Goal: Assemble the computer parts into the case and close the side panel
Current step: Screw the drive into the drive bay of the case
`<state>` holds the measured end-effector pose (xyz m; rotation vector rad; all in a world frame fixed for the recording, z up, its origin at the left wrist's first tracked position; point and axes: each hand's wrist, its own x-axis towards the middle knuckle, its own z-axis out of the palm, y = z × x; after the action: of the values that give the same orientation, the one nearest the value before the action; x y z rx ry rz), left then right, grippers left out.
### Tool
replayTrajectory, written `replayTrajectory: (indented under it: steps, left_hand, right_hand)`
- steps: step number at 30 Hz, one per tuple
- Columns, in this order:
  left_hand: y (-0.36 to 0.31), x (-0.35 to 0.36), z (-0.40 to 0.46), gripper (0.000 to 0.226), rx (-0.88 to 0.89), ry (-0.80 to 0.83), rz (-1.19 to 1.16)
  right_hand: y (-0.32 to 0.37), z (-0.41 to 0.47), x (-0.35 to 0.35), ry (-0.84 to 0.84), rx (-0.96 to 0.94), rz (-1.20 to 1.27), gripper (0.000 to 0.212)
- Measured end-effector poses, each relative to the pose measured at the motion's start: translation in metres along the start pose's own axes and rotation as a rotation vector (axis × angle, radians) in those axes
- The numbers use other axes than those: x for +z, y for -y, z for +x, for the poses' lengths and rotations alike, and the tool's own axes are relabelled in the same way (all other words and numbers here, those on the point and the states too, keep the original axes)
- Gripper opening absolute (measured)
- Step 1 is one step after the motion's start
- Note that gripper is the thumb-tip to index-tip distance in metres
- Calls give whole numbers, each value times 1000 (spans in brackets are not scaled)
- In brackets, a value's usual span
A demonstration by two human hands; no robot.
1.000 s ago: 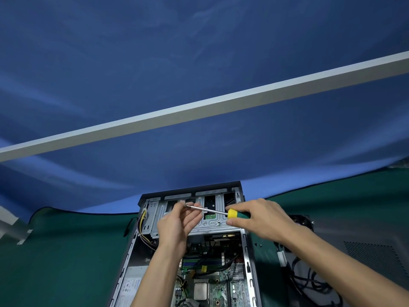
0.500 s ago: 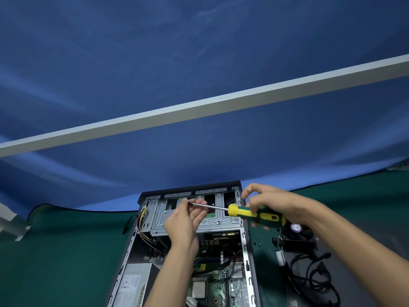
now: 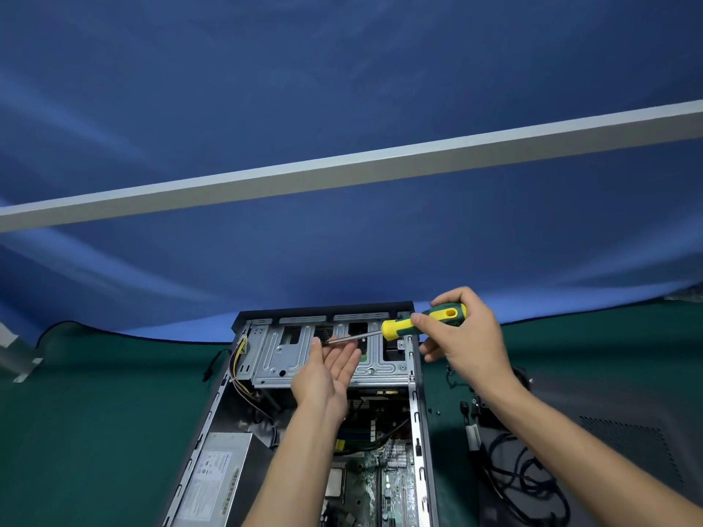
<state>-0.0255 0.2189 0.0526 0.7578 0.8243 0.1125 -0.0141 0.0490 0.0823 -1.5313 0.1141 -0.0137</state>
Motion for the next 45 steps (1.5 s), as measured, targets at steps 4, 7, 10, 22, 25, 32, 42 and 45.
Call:
replayTrajectory:
  steps: [4, 7, 10, 22, 25, 32, 42, 45]
  left_hand:
    - [-1, -3, 4, 48, -61, 51, -89]
    - [-2, -5, 8, 53, -147, 112, -201]
    - [1, -12, 17, 54, -212, 151, -145]
    - [34, -53, 80, 45, -314, -77, 182]
    - [39, -49, 91, 37, -364, 25, 135]
    - [52, -57, 112, 24, -453, 123, 68]
    - [55, -63, 117, 29, -454, 203, 70]
    - [56, -64, 118, 31, -447, 214, 71]
  right_hand:
    - [-2, -1, 1, 2, 25, 35, 24]
    - [-3, 1, -2, -19, 48, 95, 24]
    - [-3, 7, -6, -50, 44, 97, 24]
    - [-3, 33, 6, -94, -1, -283, 24]
    - [-3, 39, 15, -95, -4, -371, 23]
    - [-13, 47, 35, -104, 22, -465, 23]
    - [-13, 49, 46, -130, 9, -488, 24]
    - [-14, 50, 48, -123, 7, -505, 23]
